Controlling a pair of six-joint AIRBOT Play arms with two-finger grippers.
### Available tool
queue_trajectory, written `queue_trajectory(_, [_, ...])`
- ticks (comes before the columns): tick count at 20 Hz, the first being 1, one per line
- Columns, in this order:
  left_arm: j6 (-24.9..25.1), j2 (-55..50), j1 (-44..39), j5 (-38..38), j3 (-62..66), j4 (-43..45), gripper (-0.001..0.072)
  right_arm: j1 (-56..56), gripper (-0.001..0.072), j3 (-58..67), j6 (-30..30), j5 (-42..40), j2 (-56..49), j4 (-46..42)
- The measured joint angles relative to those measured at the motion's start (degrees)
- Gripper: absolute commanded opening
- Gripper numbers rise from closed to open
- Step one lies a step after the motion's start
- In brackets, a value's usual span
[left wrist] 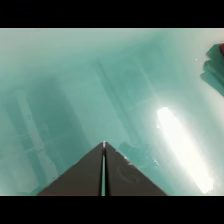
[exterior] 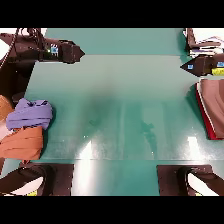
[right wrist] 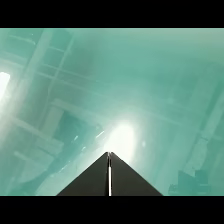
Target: Fold the shirts.
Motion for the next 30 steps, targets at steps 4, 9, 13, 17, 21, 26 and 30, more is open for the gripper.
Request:
queue_trajectory(4, [0.0,0.0,0.0,0.0,0.0,0.0,0.0027,0.0,0.002,0.0,0.0,0.0,0.0,0.0])
queue_trajectory(9, [0.0,0.0,0.0,0.0,0.0,0.0,0.0026,0.0,0.002,0.0,0.0,0.0,0.0,0.0])
queue_trajectory(13, [-0.1,0.0,0.0,0.1,0.0,-0.2,0.0027,0.0,0.002,0.0,0.0,0.0,0.0,0.0])
queue_trajectory(17, [-0.2,1.1,1.9,-1.4,0.2,1.9,0.0026,0.0,0.002,0.0,0.0,0.2,0.0,0.1])
queue_trajectory(21, [-1.0,5.1,8.9,-10.5,-2.2,12.6,0.003,0.0,0.002,0.0,0.0,1.1,0.0,0.0])
queue_trajectory(26, [-2.6,8.5,21.1,-18.5,-14.5,24.1,0.0717,0.0,0.002,0.0,0.0,1.1,0.0,0.0])
queue_trajectory(30, [-2.9,9.1,28.1,-13.1,-28.2,27.1,0.0717,0.0,0.002,0.0,0.0,0.9,0.0,0.1])
